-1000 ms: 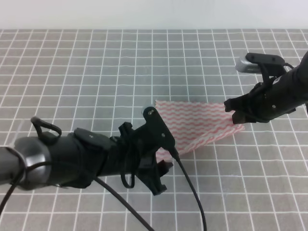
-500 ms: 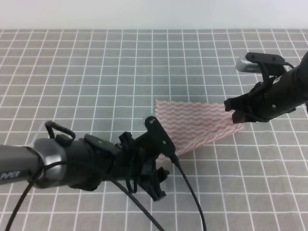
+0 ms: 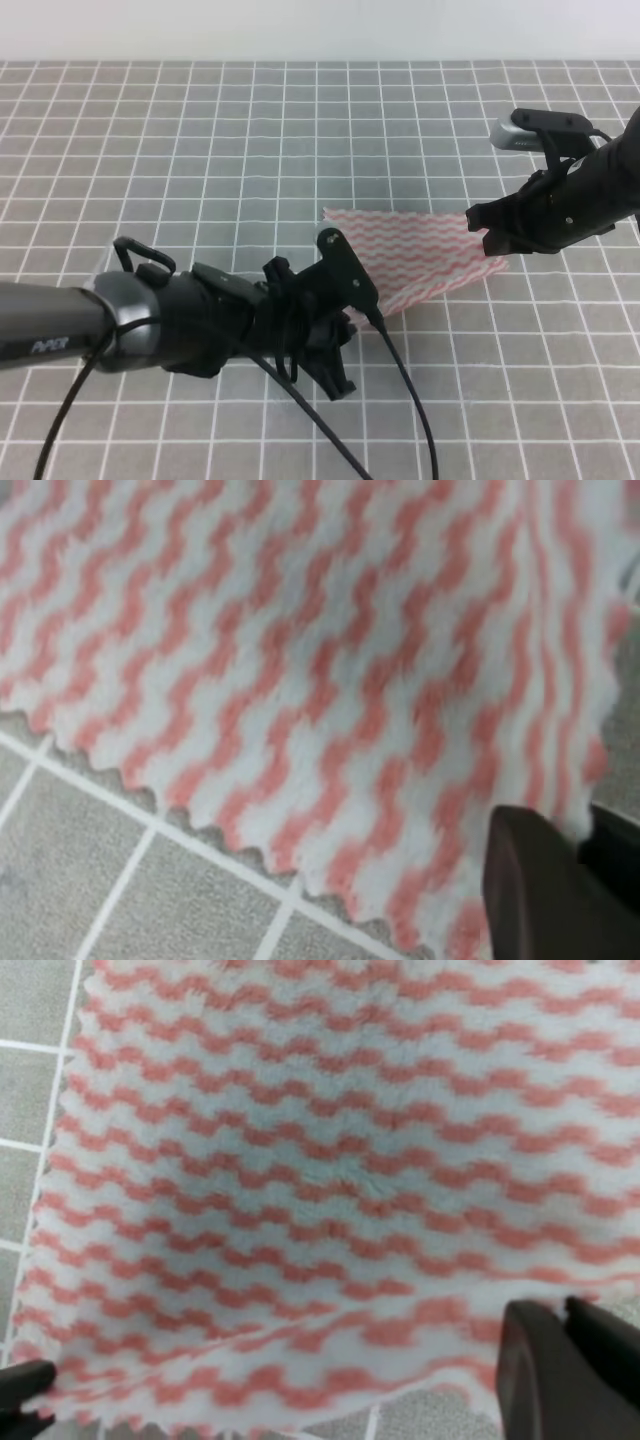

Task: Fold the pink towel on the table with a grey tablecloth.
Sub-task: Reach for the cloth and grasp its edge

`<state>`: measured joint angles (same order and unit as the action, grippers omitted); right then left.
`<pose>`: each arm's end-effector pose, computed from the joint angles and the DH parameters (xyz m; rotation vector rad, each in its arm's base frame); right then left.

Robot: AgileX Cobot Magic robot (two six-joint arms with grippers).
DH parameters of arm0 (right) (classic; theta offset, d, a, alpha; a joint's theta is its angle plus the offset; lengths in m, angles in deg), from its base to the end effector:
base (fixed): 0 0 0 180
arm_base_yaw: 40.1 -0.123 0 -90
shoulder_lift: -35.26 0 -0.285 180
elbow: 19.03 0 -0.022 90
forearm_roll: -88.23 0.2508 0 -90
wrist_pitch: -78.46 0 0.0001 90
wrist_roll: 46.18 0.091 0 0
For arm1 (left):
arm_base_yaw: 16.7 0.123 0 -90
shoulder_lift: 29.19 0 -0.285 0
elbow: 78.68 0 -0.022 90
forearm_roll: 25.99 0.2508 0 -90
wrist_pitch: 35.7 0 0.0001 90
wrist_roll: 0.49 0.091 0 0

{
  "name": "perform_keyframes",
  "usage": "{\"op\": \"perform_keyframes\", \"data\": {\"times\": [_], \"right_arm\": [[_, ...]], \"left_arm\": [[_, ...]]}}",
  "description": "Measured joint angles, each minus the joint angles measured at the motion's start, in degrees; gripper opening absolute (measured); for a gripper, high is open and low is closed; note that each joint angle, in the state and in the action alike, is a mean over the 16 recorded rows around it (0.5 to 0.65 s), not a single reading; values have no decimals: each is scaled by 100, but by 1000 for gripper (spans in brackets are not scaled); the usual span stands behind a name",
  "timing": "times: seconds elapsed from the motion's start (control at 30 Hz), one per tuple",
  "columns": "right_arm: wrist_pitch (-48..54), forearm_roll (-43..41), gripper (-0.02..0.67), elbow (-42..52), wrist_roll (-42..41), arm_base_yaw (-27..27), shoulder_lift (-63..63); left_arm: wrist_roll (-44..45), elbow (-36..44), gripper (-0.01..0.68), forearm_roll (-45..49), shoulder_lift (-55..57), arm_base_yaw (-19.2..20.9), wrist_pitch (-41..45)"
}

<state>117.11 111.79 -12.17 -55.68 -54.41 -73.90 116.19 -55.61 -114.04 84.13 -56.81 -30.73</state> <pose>0.3524 0.1134 0.2239 -0.2009 2.6749 0.4683 0.2733 -0.2407 0.1525 1.3824 1.9479 -0.1982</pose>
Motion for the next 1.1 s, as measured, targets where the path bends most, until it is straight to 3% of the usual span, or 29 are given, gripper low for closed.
{"op": "perform_keyframes", "data": {"times": [0.17,1.1], "right_arm": [[30,-32,-15,0,4,0,2],[405,-549,-15,0,180,-2,-7]], "left_arm": [[50,-160,0,0,-13,3,-62],[28,-975,-2,-118,350,13,-497]]}}
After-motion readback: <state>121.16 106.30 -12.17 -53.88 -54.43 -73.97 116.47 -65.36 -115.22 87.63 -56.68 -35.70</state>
